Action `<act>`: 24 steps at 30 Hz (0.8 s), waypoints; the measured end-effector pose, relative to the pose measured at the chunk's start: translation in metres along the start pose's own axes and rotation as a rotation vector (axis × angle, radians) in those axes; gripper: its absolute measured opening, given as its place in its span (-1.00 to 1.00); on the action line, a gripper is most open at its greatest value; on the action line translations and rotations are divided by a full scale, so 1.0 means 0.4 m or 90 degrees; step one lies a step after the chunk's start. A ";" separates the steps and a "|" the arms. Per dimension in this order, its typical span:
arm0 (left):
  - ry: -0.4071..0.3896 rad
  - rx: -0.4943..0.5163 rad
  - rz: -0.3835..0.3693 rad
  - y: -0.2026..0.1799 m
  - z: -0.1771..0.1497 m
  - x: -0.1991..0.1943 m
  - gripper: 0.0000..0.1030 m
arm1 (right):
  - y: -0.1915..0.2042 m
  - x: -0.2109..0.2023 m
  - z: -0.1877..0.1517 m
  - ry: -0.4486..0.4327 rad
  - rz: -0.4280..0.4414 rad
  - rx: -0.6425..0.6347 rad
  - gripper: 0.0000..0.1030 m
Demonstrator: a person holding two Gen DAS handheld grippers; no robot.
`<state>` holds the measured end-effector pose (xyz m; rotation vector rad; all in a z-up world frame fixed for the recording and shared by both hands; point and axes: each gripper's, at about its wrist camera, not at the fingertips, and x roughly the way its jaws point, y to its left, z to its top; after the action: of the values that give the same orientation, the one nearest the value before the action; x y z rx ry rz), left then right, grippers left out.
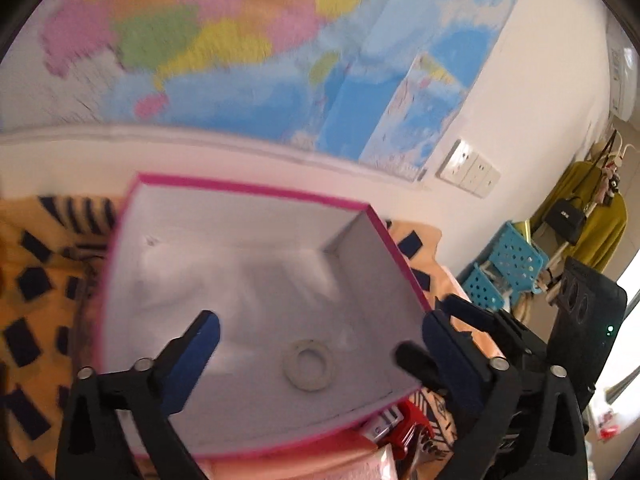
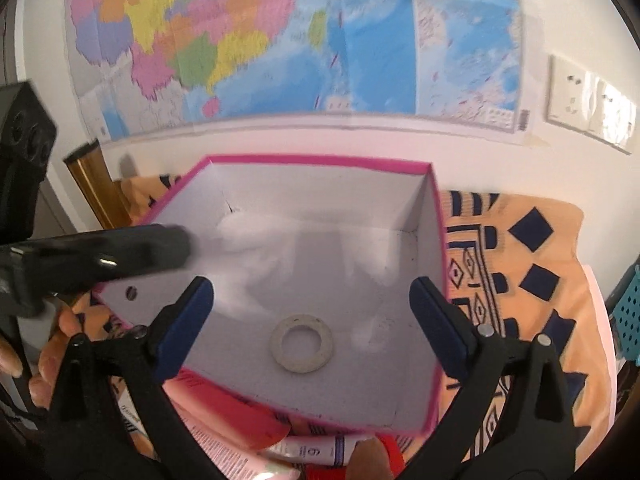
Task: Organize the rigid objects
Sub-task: 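Lift the tape roll with the left tool and drop it into the pink box, then withdraw the left tool from the pink box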
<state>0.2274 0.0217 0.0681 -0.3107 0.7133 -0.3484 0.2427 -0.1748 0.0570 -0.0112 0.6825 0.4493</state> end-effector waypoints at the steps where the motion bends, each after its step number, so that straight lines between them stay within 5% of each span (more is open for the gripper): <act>1: -0.013 0.006 0.009 -0.003 -0.010 -0.027 1.00 | -0.001 -0.018 -0.007 -0.010 -0.001 0.004 0.99; 12: -0.020 0.014 0.164 0.004 -0.183 -0.131 1.00 | 0.006 -0.134 -0.141 -0.024 0.000 0.029 0.99; 15: -0.016 -0.009 0.164 0.005 -0.254 -0.164 1.00 | 0.013 -0.167 -0.181 -0.023 0.004 0.038 0.99; 24: 0.031 -0.088 0.260 0.048 -0.463 -0.230 1.00 | 0.093 -0.223 -0.332 0.035 0.025 0.048 0.99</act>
<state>0.0405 0.0476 -0.0187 -0.2792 0.8301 0.0822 0.0860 -0.1971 0.0128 0.0604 0.7548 0.4616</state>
